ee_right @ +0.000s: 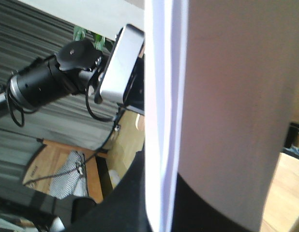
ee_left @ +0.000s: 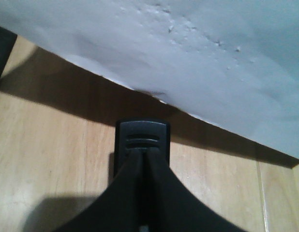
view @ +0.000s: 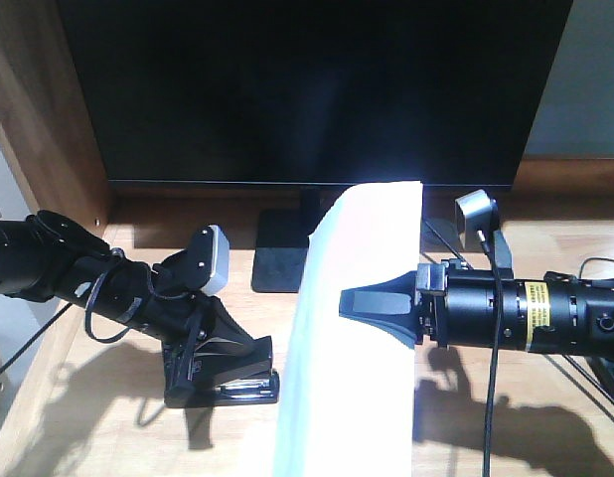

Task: Grab stapler and paper to desk for stapling
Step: 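Bring the white paper sheet down beside the stapler with the right gripper, then lay the paper flat on the desk under the stapler with the right gripper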

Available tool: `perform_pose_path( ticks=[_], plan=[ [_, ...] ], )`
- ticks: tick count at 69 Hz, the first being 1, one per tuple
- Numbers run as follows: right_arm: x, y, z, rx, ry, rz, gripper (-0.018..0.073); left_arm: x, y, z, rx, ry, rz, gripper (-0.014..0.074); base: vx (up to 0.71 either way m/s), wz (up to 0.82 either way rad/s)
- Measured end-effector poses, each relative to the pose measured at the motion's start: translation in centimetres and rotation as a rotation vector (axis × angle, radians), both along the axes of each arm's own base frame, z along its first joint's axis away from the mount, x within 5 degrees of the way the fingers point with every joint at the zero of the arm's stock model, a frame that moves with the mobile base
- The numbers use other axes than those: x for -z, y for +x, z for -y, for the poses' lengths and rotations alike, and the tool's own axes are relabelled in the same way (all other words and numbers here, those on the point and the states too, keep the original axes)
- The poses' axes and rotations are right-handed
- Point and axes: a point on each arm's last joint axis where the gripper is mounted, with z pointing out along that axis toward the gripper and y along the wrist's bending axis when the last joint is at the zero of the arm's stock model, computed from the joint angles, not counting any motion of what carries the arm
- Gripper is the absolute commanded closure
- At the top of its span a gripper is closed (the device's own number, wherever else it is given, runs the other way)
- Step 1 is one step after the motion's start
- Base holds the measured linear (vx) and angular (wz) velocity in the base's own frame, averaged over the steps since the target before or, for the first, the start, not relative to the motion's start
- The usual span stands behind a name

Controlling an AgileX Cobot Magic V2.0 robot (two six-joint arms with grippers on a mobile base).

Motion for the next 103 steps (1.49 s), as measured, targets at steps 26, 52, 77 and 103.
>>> perform_pose_path(
  ticks=[26,52,77,103],
  plan=[
    [3.7,-0.2,0.5,-0.107,-0.244,-0.002,0.0562,0.0,0.0,0.0,0.0,0.0,0.0,0.0603,0.0,0.0],
    [5.2,0.8,1.5,-0.012,-0.441,0.029,0.0562,0.0,0.0,0.0,0.0,0.0,0.0,0.0603,0.0,0.0],
    [5.8,1.3,1.5,0.009,-0.435,0.049,0.0562,0.0,0.0,0.0,0.0,0.0,0.0,0.0603,0.0,0.0],
    [5.2,1.3,1.1,-0.04,-0.382,0.159,0.0562,0.0,0.0,0.0,0.0,0.0,0.0,0.0603,0.0,0.0]
  ],
)
